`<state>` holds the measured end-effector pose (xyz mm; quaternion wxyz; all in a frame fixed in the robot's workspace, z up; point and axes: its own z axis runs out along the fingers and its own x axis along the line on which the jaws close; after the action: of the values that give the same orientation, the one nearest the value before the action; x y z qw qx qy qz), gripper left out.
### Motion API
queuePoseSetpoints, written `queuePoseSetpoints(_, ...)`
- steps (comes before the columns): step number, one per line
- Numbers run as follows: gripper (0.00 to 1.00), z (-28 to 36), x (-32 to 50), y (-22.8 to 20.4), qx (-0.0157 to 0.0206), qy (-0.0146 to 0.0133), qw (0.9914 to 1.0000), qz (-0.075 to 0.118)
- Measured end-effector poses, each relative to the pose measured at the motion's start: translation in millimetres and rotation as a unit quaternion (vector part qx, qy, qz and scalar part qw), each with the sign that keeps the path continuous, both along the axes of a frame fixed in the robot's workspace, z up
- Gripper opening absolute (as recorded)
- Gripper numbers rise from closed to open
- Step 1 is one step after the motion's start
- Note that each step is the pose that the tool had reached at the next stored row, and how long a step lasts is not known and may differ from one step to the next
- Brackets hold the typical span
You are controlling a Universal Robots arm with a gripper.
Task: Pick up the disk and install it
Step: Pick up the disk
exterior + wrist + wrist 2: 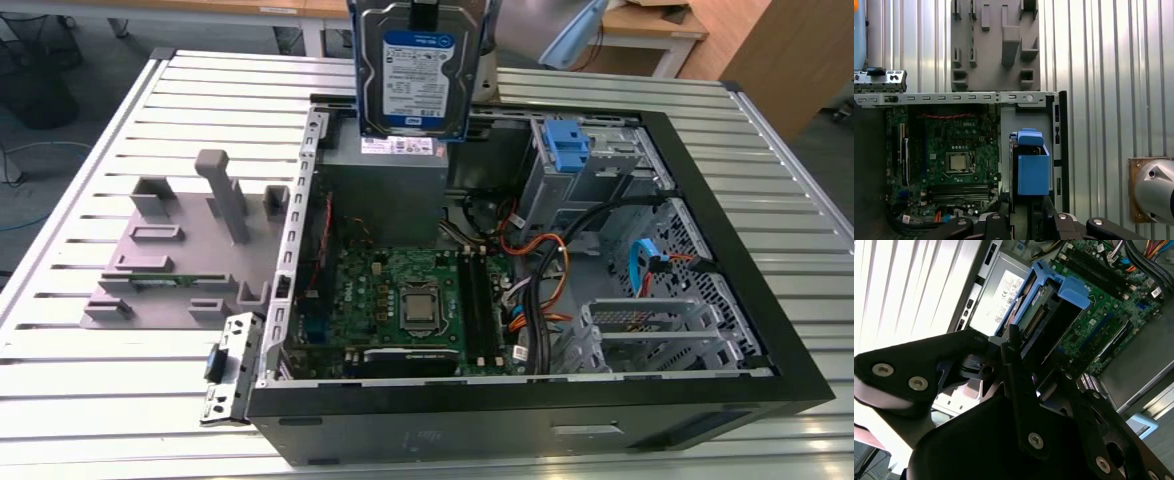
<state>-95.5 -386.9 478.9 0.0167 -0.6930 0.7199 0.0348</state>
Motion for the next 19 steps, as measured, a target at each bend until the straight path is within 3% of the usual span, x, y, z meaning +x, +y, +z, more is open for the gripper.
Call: queuePoseSetpoints(19, 0.35, 0.0, 29.7, 0.0, 0.0000, 0.0000, 1.00000, 0.000)
